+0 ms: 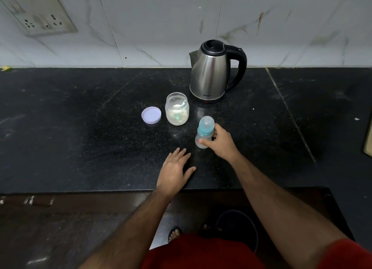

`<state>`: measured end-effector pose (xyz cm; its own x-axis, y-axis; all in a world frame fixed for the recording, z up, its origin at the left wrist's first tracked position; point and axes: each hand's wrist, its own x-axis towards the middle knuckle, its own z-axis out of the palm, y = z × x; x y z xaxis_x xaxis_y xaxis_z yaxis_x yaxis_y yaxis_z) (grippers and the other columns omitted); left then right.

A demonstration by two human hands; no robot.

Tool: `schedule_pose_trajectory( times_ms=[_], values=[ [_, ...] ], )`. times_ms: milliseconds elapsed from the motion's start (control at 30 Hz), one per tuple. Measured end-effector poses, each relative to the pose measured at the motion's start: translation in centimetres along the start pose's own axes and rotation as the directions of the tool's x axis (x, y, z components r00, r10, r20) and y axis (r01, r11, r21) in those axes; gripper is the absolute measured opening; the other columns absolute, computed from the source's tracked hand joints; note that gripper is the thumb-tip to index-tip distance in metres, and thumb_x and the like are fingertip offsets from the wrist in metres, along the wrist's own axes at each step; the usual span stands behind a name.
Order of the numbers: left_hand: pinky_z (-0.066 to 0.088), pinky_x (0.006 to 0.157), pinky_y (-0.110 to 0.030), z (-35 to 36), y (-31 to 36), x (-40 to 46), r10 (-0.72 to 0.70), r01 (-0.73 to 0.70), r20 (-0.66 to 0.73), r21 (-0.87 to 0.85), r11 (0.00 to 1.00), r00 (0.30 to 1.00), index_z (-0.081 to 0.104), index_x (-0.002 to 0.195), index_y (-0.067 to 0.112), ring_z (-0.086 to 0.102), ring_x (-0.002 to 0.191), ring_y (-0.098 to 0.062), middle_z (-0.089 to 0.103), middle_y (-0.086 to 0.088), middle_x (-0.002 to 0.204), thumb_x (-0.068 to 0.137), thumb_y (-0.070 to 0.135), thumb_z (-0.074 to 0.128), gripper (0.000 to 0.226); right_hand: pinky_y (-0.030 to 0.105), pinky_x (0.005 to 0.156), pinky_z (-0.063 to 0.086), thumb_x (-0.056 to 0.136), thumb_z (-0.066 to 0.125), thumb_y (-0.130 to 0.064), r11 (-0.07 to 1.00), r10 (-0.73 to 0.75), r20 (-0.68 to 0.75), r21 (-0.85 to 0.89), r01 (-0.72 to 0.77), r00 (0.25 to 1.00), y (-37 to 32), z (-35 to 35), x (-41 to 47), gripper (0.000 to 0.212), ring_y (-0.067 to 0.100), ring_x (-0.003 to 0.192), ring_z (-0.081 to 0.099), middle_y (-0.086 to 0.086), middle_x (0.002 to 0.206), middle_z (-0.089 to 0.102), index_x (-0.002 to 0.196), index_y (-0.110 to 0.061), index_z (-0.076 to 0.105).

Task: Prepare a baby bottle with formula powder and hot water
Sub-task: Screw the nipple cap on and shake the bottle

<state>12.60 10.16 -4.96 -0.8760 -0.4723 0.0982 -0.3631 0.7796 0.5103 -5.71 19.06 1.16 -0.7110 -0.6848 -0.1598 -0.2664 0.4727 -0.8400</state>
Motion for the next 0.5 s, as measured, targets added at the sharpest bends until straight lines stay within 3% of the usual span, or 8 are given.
schedule_pose_trajectory(
  times_ms=[167,300,433,500],
  values=[
    [0.011,0.125,-0.038,0.4,-0.2,-0.6,-0.014,0.012,0.021,0.117,0.993,1.0,0.043,0.149,0.015,0.02,0.152,-0.024,0.033,-0.009,0.16,0.096,0.053,0.051,0.065,0.022,0.095,0.043,0.074,0.085,-0.021,1.0,-0.021,0.002,-0.019,0.021,1.0,1.1,-0.5,-2.1,0.065,0.008,0.115,0.057,-0.004,0.127,0.063,0.13,-0.02,0.054],
    [0.007,0.126,-0.04,0.7,-0.4,-0.2,-0.023,0.009,0.071,0.181,0.983,0.997,0.038,0.152,0.015,0.011,0.154,-0.025,0.025,-0.01,0.163,0.096,0.06,0.044,0.072,0.006,0.076,0.038,0.072,0.086,-0.026,0.998,-0.044,-0.008,-0.04,0.043,0.999,2.3,-1.2,-4.0,0.056,-0.008,0.093,0.055,-0.021,0.105,0.058,0.118,-0.029,0.055],
    [0.004,0.125,-0.041,0.9,-0.2,1.1,-0.04,0.021,0.078,0.233,0.972,0.996,0.036,0.153,0.016,0.007,0.155,-0.026,0.022,-0.011,0.164,0.095,0.065,0.04,0.076,0.009,0.083,0.04,0.073,0.085,-0.024,0.998,-0.056,-0.012,-0.011,0.056,0.998,3.1,-2.0,-4.8,0.056,-0.001,0.101,0.058,-0.017,0.109,0.061,0.121,-0.025,0.056],
    [0.003,0.124,-0.041,1.0,-0.1,1.8,-0.068,0.045,0.085,0.247,0.968,0.994,0.033,0.154,0.017,0.005,0.155,-0.025,0.019,-0.01,0.165,0.094,0.067,0.036,0.078,0.019,0.091,0.047,0.075,0.084,-0.021,0.998,-0.062,-0.029,0.02,0.063,0.998,3.4,-2.4,-4.9,0.061,0.006,0.11,0.059,-0.008,0.119,0.064,0.128,-0.02,0.055]
  ],
)
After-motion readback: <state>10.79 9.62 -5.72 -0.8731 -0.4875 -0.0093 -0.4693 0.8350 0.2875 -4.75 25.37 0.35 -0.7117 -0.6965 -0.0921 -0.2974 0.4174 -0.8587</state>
